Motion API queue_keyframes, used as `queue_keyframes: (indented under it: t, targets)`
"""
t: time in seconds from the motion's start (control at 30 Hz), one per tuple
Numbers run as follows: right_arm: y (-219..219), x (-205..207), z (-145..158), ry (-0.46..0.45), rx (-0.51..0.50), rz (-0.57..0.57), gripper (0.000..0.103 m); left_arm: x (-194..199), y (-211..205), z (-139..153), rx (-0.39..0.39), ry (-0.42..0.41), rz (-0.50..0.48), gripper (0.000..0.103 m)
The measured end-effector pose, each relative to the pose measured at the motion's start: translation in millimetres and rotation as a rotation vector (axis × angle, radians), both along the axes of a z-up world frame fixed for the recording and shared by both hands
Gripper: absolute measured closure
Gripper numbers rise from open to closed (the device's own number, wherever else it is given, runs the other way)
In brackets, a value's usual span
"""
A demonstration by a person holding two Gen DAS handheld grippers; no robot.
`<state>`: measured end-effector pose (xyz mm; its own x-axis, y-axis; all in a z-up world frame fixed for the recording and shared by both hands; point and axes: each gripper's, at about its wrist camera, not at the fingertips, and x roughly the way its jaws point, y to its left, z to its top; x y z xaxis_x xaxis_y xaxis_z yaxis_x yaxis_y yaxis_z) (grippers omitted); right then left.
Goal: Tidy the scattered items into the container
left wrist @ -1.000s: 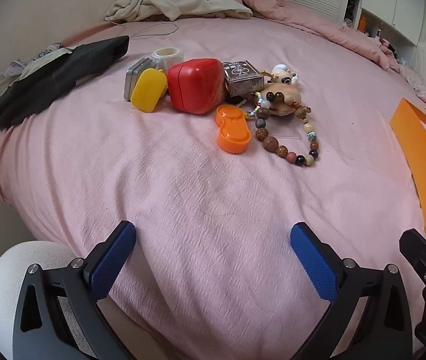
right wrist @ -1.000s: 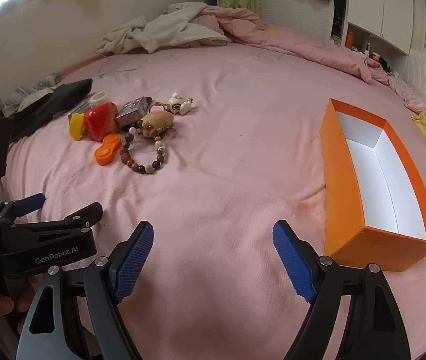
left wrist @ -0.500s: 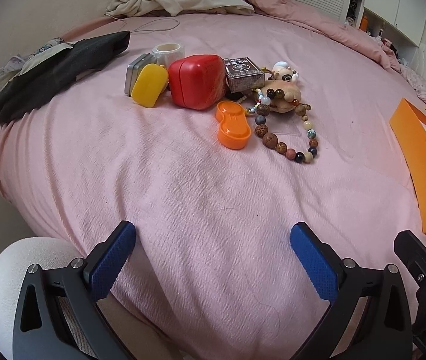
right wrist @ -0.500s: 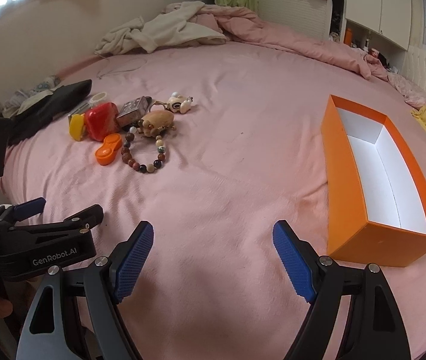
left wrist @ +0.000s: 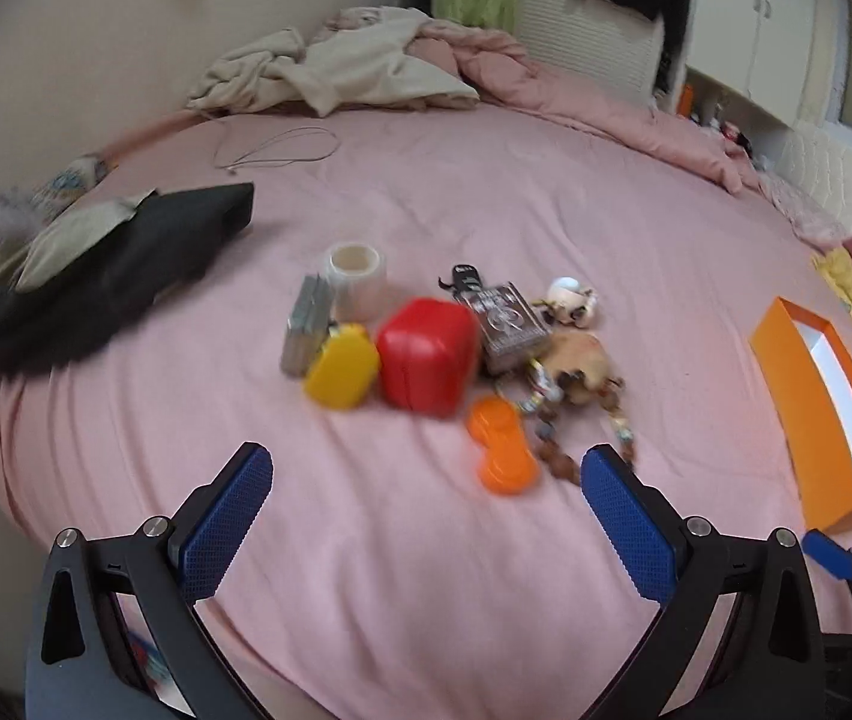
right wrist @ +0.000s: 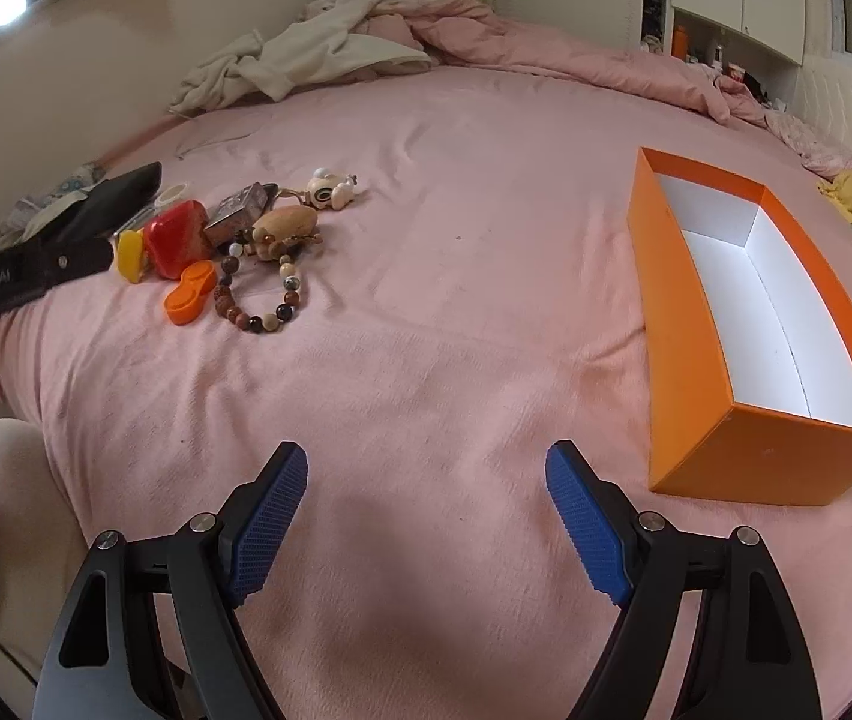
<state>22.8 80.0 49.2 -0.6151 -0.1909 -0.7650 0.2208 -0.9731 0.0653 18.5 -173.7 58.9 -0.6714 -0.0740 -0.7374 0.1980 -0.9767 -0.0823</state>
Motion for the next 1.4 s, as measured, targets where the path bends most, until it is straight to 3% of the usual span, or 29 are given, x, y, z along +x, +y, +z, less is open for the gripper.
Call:
queue_keyframes:
  t: [0.07,0.17,0.2,0.23,0.3,0.37,0.4,0.53,0.63,0.77,0.83,0.9,0.97,1.03,1.1,1.13,1.2,1.4]
  targets:
    - [0,0,0,0.0,0.003,0.001,0.021,-16,-26,-3,0.057,-0.021,-0.057,0.003]
    - [-1,-1,1,0.001,0.003,0.01,0.021,-30,-68,-11,0.297,-0.032,-0.124,0.009]
    - [-2,-2,0,0.0,0.005,0.019,0.021,-34,-77,-13,0.319,-0.037,-0.118,0.014]
    - [-4,-3,0,-0.001,0.009,0.027,0.021,-38,-86,-15,0.304,-0.053,-0.103,0.02]
    - [-10,-8,0,-0.001,0.013,0.043,0.021,-47,-92,-18,0.222,-0.101,-0.108,0.053]
    - [-16,-12,0,-0.002,0.009,0.053,0.021,-54,-94,-24,0.147,-0.142,-0.12,0.068]
    - [-18,-15,0,-0.006,0.001,0.057,0.021,-56,-95,-25,0.147,-0.138,-0.129,0.069]
    - [-25,-18,-1,-0.014,-0.01,0.062,0.021,-61,-112,-21,0.33,-0.087,-0.156,0.069]
    - [-26,-19,-6,-0.032,-0.001,0.062,0.021,-75,-114,-15,0.316,-0.091,-0.14,0.069]
    - [-24,-19,-12,-0.05,-0.001,0.052,0.021,-97,-110,-17,0.215,-0.168,-0.091,0.069]
    - [-22,-19,-13,-0.056,-0.008,0.046,0.021,-107,-109,-27,0.196,-0.225,-0.081,0.061]
    - [-21,-19,-13,-0.057,-0.005,0.045,0.021,-111,-111,-39,0.193,-0.271,-0.071,0.044]
    - [-22,-20,-13,-0.058,-0.001,0.047,0.021,-111,-120,-45,0.213,-0.259,-0.04,0.035]
    - [-22,-20,-13,-0.058,-0.003,0.047,0.021,-106,-132,-51,0.296,-0.233,-0.018,0.037]
    - [-22,-20,-13,-0.06,-0.006,0.047,0.021,-101,-134,-50,0.283,-0.215,-0.004,0.053]
    - [-23,-21,-14,-0.063,-0.006,0.048,0.021,-98,-132,-49,0.235,-0.22,0.003,0.06]
    - [-24,-21,-14,-0.062,-0.004,0.049,0.021,-92,-133,-48,0.209,-0.214,-0.012,0.061]
    - [-24,-23,-14,-0.064,-0.006,0.048,0.021,-60,-147,-41,0.321,-0.191,0.026,0.061]
